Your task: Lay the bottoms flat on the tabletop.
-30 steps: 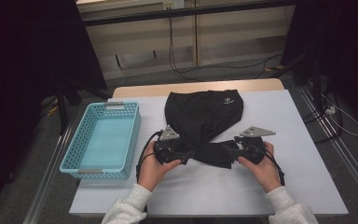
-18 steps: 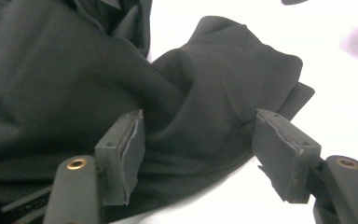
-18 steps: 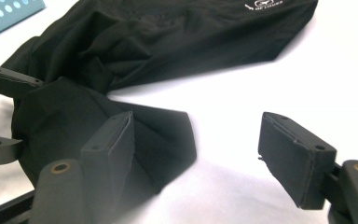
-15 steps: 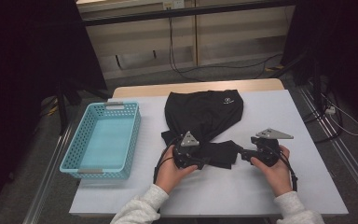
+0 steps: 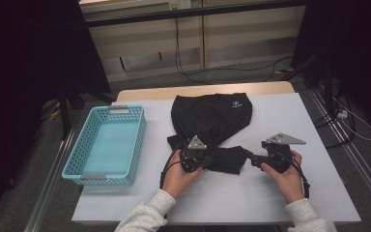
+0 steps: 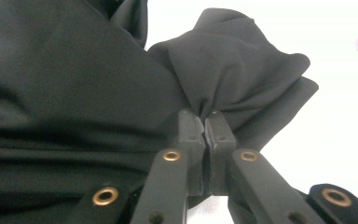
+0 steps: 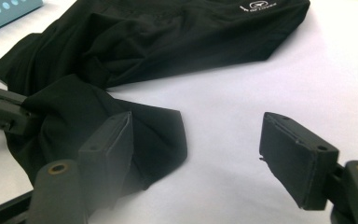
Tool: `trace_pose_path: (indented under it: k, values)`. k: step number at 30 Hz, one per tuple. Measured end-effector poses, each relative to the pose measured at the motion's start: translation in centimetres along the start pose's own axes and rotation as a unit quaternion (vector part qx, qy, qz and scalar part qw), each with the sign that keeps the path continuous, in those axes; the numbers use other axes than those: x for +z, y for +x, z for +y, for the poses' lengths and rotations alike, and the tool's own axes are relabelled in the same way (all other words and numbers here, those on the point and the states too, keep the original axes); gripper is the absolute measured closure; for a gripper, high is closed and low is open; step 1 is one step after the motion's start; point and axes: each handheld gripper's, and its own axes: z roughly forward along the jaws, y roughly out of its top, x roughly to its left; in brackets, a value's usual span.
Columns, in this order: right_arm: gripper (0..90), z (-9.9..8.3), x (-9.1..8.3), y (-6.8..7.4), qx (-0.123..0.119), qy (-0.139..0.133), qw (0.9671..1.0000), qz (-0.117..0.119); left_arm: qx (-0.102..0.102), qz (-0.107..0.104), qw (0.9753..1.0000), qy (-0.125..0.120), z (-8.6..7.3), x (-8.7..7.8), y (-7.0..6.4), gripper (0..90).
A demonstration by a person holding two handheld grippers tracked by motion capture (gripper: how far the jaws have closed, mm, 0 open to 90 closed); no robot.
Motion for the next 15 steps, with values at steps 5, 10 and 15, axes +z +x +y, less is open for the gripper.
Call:
trace_pose_path:
  k: [5,10,15]
  values:
    - [25.1,0.1,-0.2,0.0,-0.002,-0.003,1.0,0.002,-0.027,0.007,0.9995,-0.015,0.9,-1.9,1.1,89.1]
    - [24.7,0.1,-0.2,-0.1,-0.001,-0.002,1.0,0.003,-0.051,0.035,0.9968,-0.051,1.5,-4.9,3.2,89.2]
    - [24.6,0.1,-0.1,0.2,-0.008,-0.001,0.9999,0.009,-0.073,0.083,0.9902,-0.085,1.6,-7.5,5.7,89.2]
